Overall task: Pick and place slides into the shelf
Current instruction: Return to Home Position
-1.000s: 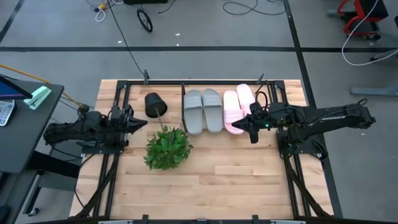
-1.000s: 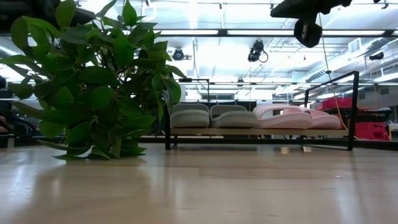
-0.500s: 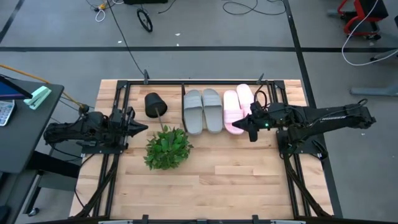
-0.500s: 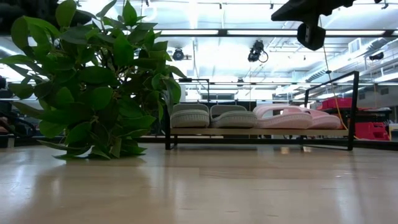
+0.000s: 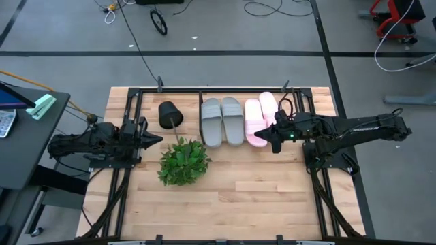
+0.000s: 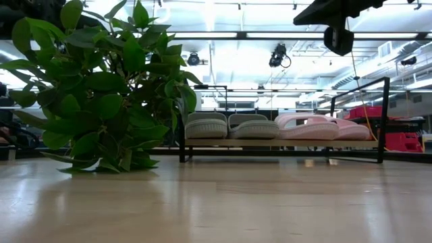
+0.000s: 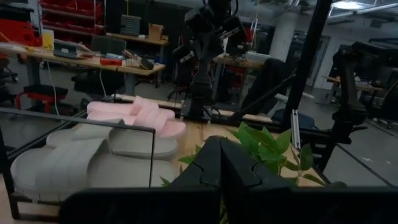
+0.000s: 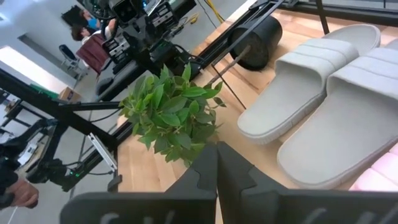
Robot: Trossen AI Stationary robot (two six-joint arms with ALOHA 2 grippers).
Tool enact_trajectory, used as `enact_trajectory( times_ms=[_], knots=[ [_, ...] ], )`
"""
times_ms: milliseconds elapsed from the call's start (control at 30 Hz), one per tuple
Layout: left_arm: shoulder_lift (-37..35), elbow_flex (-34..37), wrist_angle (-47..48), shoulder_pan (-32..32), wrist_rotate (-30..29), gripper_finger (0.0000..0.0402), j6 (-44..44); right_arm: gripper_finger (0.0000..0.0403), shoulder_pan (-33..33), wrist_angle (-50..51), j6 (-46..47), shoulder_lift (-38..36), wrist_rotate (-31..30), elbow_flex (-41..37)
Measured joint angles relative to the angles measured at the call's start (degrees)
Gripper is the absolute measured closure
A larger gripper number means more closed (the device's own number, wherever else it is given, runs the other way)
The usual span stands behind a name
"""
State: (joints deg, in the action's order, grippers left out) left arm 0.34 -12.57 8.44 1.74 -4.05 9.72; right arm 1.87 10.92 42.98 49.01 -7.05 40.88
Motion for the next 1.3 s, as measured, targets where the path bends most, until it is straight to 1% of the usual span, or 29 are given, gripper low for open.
enact_trajectory(
  times_ms=[100,233,333,433,533,667,800,967,1200,1300],
  knots=[
    [-0.1,3.5,-4.8,0.0,-0.6,0.0401,0.6,0.0403,0.0,0.3,0.5,0.0,0.0,0.0],
    [0.0,9.0,-14.7,0.0,-0.8,0.0401,1.9,0.0403,0.0,0.3,0.7,0.0,-0.1,0.0],
    [0.0,10.3,-17.5,0.0,-0.8,0.0401,2.0,0.0403,0.0,0.3,1.0,0.0,-0.4,0.0],
    [0.0,11.9,-17.4,0.0,-0.8,0.0401,2.9,0.0403,0.0,0.3,1.0,0.0,-0.4,0.0],
    [0.0,12.1,-16.9,0.0,-1.1,0.0401,3.7,0.0403,0.0,0.3,1.1,0.0,-0.4,0.0],
    [-0.1,12.1,-17.8,0.0,-1.1,0.0401,1.9,0.0403,0.0,0.3,1.1,0.0,-0.4,0.0],
    [0.0,12.1,-15.1,0.0,-0.9,0.04,2.7,0.0403,0.0,1.3,1.1,0.0,-0.3,0.0],
    [0.0,12.1,-13.6,0.0,3.1,0.0401,2.9,0.0403,0.0,2.3,1.1,0.0,-0.2,0.0],
    [0.0,12.1,-13.1,0.0,3.5,0.0396,1.8,0.0403,0.0,2.4,1.9,0.0,-0.2,0.0],
    [0.0,12.1,-13.1,0.0,3.5,0.0396,3.6,0.0403,0.0,2.4,1.8,-0.1,-0.2,0.0]
  ],
)
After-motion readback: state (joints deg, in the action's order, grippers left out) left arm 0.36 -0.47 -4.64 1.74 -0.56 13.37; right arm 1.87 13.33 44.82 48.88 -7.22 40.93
